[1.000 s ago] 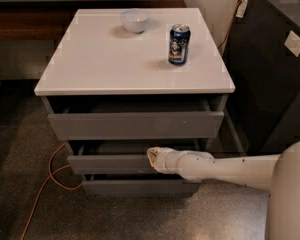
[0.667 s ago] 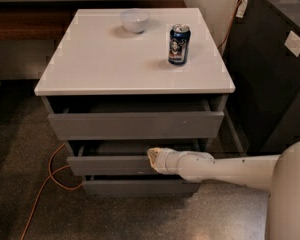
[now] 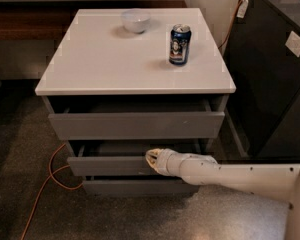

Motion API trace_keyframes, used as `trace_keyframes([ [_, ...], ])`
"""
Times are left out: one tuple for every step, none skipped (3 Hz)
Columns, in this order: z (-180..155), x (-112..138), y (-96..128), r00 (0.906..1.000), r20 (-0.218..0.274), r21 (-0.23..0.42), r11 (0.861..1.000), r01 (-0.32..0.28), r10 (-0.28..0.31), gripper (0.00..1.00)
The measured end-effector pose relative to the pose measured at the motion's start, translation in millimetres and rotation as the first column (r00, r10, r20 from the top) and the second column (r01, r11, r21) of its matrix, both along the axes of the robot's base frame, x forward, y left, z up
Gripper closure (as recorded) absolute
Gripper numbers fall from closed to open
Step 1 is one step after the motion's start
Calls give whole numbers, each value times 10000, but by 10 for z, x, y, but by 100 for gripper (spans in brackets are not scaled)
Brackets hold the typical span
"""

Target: Open middle drawer

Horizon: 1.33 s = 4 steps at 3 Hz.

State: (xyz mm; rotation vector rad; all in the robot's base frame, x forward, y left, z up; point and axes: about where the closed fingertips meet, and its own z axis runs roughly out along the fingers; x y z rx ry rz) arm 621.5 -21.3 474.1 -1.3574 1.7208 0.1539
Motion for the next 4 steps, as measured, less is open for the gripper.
trace_keyframes([
  [326,-202,97,9973,725,859,9961,-201,138,100],
  [484,-460,93,9938,1095,1598,9865,-370,195,100],
  [646,-689,112,9930,1143,2293,9717,-562,305,100],
  [820,-903,25,9905,1354,2725,9601,-622,257,100],
])
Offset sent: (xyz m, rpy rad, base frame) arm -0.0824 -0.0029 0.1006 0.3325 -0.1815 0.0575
